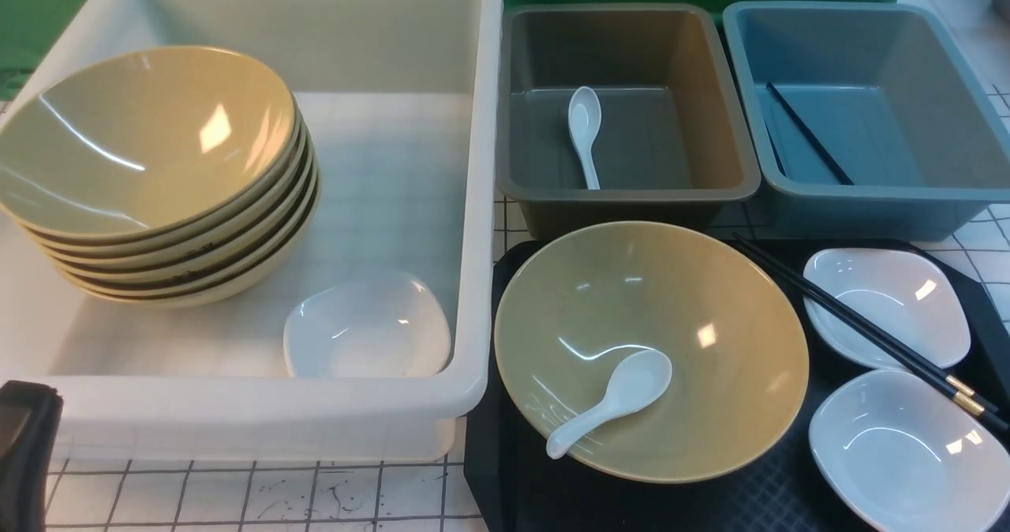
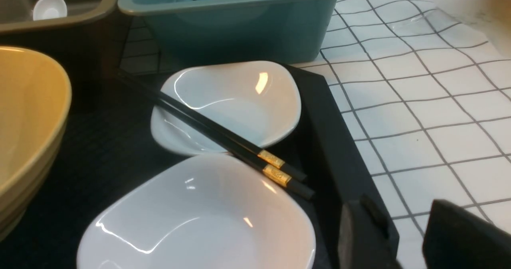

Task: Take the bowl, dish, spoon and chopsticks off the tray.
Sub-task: Use the right arm to grab the chopsticks

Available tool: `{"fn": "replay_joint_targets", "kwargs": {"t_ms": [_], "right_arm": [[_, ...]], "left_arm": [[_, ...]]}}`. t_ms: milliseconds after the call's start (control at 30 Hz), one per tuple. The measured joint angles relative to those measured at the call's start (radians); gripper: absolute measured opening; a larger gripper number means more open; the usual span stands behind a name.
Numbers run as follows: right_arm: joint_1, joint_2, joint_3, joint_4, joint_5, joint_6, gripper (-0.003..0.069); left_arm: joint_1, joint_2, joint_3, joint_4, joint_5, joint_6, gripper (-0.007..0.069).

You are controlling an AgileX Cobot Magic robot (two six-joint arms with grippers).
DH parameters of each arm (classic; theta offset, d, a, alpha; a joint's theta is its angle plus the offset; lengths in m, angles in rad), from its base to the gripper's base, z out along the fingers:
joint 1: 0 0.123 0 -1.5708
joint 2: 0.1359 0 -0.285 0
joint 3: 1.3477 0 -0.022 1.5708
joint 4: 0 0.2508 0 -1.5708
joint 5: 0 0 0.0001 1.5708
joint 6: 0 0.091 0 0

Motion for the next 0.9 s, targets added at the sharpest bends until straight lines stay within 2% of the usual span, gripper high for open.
{"fn": "replay_joint_targets", "kwargs": {"t_ms": [200, 333, 467, 533, 633, 700, 767, 833, 900], "right_arm": [[0.0, 0.0, 0.0, 0.0, 0.0, 0.0, 0.0236], [0.0, 0.0, 0.0, 0.0, 0.0, 0.0, 0.0236], [0.0, 0.0, 0.002, 0.002, -0.022, 0.009, 0.0236], [0.0, 0.0, 0.006, 0.024, -0.049, 0.058, 0.0236], [0.0, 0.0, 0.017, 0.108, -0.129, 0.291, 0.0236], [0.0, 0.0, 0.017, 0.124, -0.167, 0.37, 0.0236], [0.002, 0.0, 0.018, 0.124, -0.202, 0.419, 0.0236], [0.012, 0.0, 0.018, 0.132, -0.198, 0.444, 0.0236], [0.07, 0.003, -0.005, 0.139, -0.102, 0.46, 0.0229]], "left_arm": [[-0.001, 0.0, -0.008, -0.001, -0.007, 0.002, -0.0001], [-0.034, 0.008, -0.14, 0.084, 0.189, 0.072, -0.0001], [-0.084, 0.108, -0.322, 0.181, 0.438, 0.225, -0.0001], [-0.103, 0.17, -0.4, 0.208, 0.562, 0.304, -0.0001], [-0.146, 0.359, -0.533, 0.231, 0.819, 0.492, -0.0001], [-0.153, 0.445, -0.578, 0.234, 0.905, 0.58, -0.0001], [-0.158, 0.526, -0.596, 0.23, 0.955, 0.661, -0.0001], [-0.161, 0.559, -0.599, 0.219, 0.959, 0.686, -0.0001], [-0.194, 0.613, -0.6, 0.175, 0.946, 0.739, -0.0001]]}}
